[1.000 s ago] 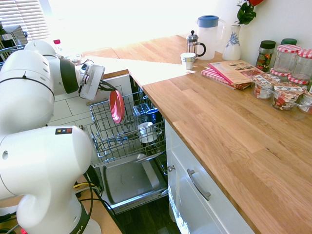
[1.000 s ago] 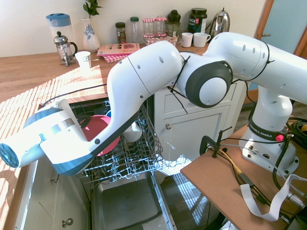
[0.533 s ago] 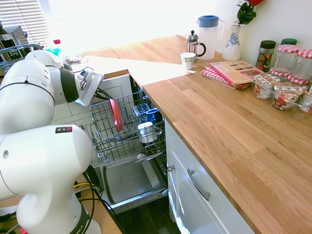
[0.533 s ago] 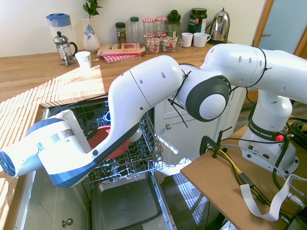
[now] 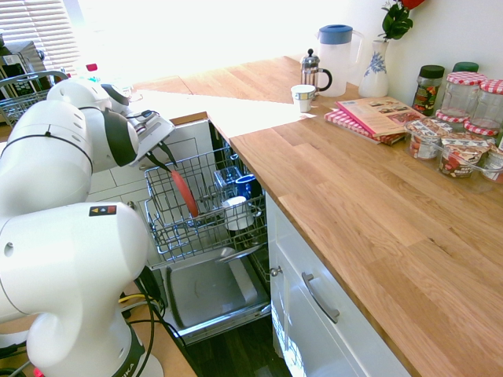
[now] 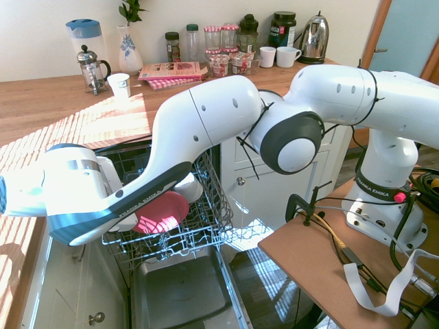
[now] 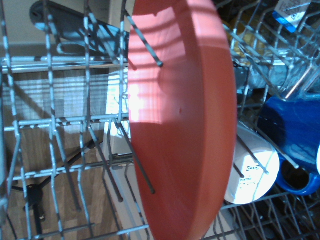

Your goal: Put the plate in the dishwasher

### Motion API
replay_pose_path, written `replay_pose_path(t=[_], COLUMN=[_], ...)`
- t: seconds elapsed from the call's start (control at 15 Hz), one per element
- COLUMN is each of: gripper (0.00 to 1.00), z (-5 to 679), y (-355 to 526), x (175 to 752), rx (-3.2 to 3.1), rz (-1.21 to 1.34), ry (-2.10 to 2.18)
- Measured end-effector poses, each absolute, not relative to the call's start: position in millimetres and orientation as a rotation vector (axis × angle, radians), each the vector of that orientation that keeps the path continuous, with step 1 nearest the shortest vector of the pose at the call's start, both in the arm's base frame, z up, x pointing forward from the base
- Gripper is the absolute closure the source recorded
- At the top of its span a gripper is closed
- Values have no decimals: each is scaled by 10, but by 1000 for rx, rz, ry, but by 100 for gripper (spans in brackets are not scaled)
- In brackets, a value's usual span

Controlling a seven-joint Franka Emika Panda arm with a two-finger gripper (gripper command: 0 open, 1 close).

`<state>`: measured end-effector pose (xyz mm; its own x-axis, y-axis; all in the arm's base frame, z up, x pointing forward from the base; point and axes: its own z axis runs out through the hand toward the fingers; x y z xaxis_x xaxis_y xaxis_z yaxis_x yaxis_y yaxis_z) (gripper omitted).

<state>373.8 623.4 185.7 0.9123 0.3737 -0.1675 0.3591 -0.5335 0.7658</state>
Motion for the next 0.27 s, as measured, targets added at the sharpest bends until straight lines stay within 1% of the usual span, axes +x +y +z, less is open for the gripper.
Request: replay_pose_path(t=[0.13,0.27], gripper=[0,0], z=[2041,2334], y=[6196,6100], x=[3798,4023], rx=[2217,2292], rz=[-35,-66], ry=[509,466])
